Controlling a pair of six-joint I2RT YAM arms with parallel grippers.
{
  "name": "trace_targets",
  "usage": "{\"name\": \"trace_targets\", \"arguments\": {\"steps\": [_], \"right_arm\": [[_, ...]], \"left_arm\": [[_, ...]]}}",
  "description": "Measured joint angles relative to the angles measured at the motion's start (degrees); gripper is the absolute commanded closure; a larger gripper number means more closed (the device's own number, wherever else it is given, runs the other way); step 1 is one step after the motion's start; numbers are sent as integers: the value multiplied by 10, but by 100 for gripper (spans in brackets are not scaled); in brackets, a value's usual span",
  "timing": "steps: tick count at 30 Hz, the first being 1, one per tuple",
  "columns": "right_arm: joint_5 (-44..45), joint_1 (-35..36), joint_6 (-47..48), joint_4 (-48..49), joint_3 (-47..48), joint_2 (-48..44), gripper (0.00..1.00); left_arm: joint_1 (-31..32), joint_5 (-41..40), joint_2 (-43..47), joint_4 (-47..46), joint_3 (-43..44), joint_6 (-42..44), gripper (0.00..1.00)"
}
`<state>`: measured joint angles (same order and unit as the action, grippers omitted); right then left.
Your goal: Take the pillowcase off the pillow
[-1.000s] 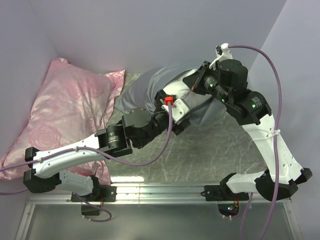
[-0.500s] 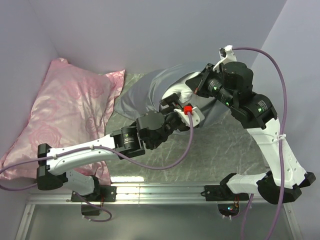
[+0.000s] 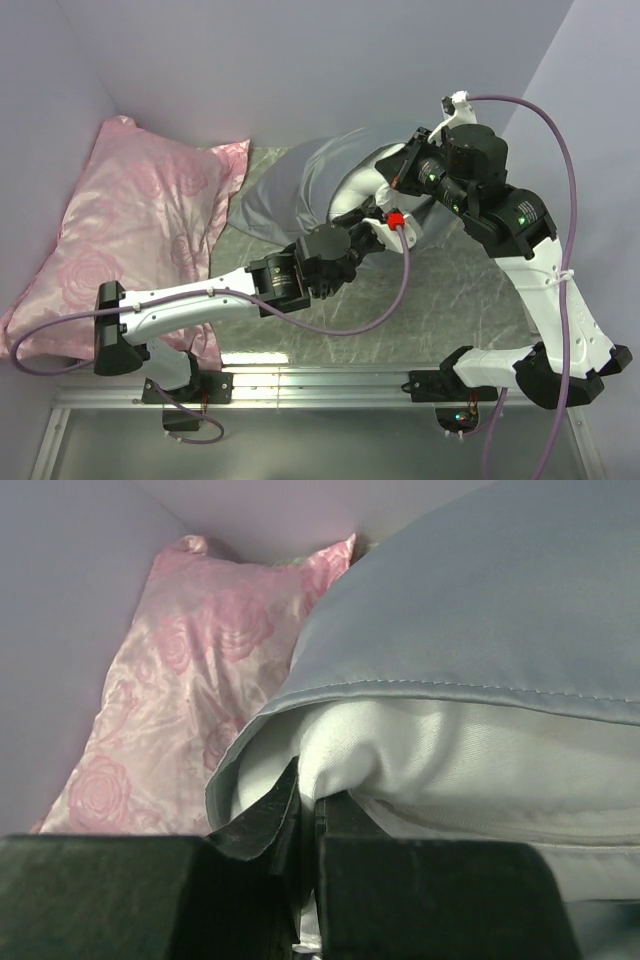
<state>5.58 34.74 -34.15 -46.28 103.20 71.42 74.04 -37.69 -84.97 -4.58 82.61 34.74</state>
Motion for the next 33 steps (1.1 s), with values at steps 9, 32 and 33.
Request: {"name": "trace_targets", "arguments": {"steps": [9,32,33], "right_arm": [[8,8,44,56,-9,-53,26],[62,-151,83,121,-307,-229,16],[50,-158,83,128,-308,-229,16]], "left_arm": [[-56,19,36,56,21,-154,100],[-102,8,46,236,130,-315,100],[-102,6,46,242,135,-316,100]]}}
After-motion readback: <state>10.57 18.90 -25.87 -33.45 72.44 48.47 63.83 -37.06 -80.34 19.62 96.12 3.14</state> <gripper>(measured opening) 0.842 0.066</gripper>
